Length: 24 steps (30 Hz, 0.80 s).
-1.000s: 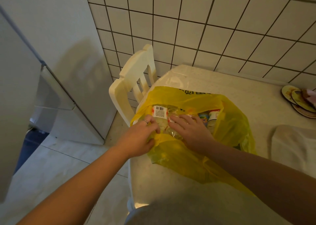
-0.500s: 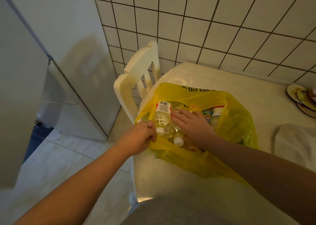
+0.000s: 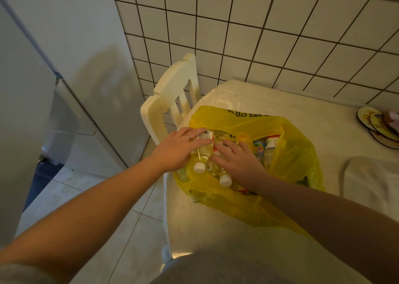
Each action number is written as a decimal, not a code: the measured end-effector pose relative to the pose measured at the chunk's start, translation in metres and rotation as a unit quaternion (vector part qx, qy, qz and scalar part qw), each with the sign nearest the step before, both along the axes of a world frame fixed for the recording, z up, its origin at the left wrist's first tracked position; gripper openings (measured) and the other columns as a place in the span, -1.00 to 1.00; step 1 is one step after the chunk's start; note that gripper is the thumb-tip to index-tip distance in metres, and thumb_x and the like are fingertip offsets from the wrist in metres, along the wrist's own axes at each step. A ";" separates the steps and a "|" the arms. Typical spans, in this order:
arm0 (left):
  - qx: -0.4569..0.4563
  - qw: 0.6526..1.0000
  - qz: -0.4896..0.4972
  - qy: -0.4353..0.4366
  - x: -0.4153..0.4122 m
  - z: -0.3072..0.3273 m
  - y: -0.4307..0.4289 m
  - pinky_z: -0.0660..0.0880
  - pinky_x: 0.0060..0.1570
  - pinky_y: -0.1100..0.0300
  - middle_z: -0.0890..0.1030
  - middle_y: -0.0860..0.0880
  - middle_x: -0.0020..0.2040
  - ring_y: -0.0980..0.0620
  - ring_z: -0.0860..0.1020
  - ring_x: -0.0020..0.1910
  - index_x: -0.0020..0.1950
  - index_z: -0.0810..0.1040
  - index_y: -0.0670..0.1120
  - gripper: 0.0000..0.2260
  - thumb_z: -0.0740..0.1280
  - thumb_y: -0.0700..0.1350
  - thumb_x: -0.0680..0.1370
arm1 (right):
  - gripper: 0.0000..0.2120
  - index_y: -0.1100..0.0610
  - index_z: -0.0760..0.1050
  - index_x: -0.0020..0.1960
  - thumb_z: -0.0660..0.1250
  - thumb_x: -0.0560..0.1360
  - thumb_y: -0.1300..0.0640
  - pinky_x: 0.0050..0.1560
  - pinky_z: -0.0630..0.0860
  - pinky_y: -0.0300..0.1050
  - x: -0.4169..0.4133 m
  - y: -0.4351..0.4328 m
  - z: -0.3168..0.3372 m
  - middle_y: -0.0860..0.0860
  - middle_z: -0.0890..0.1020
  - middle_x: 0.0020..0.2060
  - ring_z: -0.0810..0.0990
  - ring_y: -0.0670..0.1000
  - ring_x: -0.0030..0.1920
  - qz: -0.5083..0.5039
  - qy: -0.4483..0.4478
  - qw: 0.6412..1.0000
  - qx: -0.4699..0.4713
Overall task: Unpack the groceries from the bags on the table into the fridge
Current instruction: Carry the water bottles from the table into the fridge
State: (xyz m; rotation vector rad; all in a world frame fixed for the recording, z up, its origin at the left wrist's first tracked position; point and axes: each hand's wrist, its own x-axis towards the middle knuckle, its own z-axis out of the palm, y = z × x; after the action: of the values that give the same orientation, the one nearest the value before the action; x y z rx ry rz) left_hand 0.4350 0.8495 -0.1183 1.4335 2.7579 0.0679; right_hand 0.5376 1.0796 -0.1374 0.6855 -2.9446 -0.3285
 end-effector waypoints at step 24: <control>0.056 0.992 -0.037 -0.102 -0.037 0.062 0.027 0.39 0.30 0.00 0.46 0.12 0.42 0.01 0.38 0.37 0.48 0.38 0.19 -0.39 0.51 0.08 0.46 | -0.35 -0.12 0.44 0.27 0.64 0.26 -0.04 -0.14 0.58 -0.15 0.054 0.017 0.102 -0.23 0.57 0.06 0.58 -0.09 0.03 -0.253 0.043 0.805 -0.535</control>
State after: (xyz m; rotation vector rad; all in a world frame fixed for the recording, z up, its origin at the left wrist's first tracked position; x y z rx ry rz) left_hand 0.3977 0.8761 -0.0563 1.4614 2.5705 0.3527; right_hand 0.5918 1.0968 -0.0353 -0.2680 -2.5244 1.1551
